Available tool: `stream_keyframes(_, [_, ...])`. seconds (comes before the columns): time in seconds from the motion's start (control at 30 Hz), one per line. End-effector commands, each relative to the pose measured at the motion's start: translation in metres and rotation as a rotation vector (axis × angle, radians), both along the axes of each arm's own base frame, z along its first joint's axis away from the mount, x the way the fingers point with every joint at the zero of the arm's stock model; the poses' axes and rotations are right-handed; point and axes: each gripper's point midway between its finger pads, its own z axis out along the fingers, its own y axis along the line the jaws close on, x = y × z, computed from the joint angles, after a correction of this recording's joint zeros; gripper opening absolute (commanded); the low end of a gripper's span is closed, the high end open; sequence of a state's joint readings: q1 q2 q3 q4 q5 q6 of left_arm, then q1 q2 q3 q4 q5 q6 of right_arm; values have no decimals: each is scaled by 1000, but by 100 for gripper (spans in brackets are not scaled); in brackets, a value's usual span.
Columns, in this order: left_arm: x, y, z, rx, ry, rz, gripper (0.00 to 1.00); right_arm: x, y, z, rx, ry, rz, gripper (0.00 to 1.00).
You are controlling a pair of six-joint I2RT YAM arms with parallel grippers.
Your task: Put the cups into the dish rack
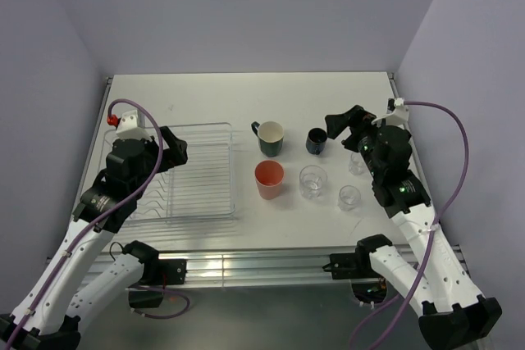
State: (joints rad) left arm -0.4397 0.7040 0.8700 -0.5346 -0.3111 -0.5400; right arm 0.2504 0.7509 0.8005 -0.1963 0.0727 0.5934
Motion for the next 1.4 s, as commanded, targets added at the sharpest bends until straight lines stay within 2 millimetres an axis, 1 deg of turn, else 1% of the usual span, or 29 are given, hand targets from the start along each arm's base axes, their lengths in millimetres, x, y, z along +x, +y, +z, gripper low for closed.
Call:
stream_keyframes(0.0, [4, -4, 14, -28, -49, -10, 99, -2, -9, 25, 1, -52, -43, 100])
stream_keyframes(0.33, [4, -4, 13, -27, -46, -12, 99, -2, -15, 17, -23, -14, -69, 100])
stream_keyframes(0.63, [3, -3, 12, -25, -42, -7, 99, 4, -12, 9, -66, 34, -50, 100])
stream_keyframes(0.7, [3, -3, 13, -26, -45, -5, 99, 8, -2, 6, -77, 46, 3, 99])
stream_keyframes(0.73, [3, -3, 12, -26, -43, -7, 99, 9, 2, 11, -77, 40, 19, 98])
stream_keyframes(0.77, [4, -3, 13, -27, -46, -7, 99, 14, 11, 6, -90, 60, 53, 95])
stream_keyframes(0.8, [4, -3, 12, -26, -42, -8, 99, 16, 16, 8, -98, 63, 66, 93])
stream_keyframes(0.83, [4, -4, 12, -26, -40, -8, 99, 18, 21, 15, -104, 61, 78, 90])
stream_keyframes(0.87, [4, -3, 12, -25, -38, -6, 99, 21, 26, 15, -126, 67, 86, 89])
stream_keyframes(0.9, [5, -4, 10, -23, -33, -6, 99, 27, 39, 6, -151, 102, 112, 88])
stream_keyframes(0.93, [5, -4, 10, -23, -32, -6, 99, 30, 45, 12, -162, 102, 125, 85])
stream_keyframes(0.97, [5, -4, 10, -23, -32, -6, 99, 38, 55, 0, -190, 143, 144, 84])
stream_keyframes(1.03, [5, -3, 10, -22, -31, -4, 99, 43, 68, 0, -215, 162, 156, 81])
stream_keyframes(1.07, [5, -3, 9, -18, -27, -2, 99, 46, 70, -4, -222, 175, 151, 80])
stream_keyframes(1.1, [5, -3, 8, -16, -23, -1, 99, 51, 72, -13, -231, 199, 148, 79])
stream_keyframes(1.13, [5, -3, 8, -15, -22, -1, 99, 53, 76, -14, -230, 201, 156, 75])
stream_keyframes(1.17, [6, -3, 7, -13, -22, 0, 99, 56, 80, -20, -238, 211, 169, 73])
stream_keyframes(1.2, [6, -2, 7, -13, -21, 0, 99, 57, 85, -20, -240, 207, 184, 71])
stream_keyframes(1.23, [6, -3, 7, -10, -18, -2, 99, 55, 96, -19, -248, 196, 218, 70])
stream_keyframes(1.27, [7, -3, 6, -11, -18, -1, 99, 55, 101, -20, -268, 195, 232, 68])
stream_keyframes(1.3, [7, -4, 7, -11, -19, -6, 99, 58, 107, -27, -288, 211, 244, 67])
stream_keyframes(1.33, [8, -4, 6, -10, -13, -4, 99, 60, 112, -24, -309, 208, 246, 64])
stream_keyframes(1.37, [8, -5, 7, -12, -15, -9, 99, 60, 124, -36, -348, 230, 273, 63])
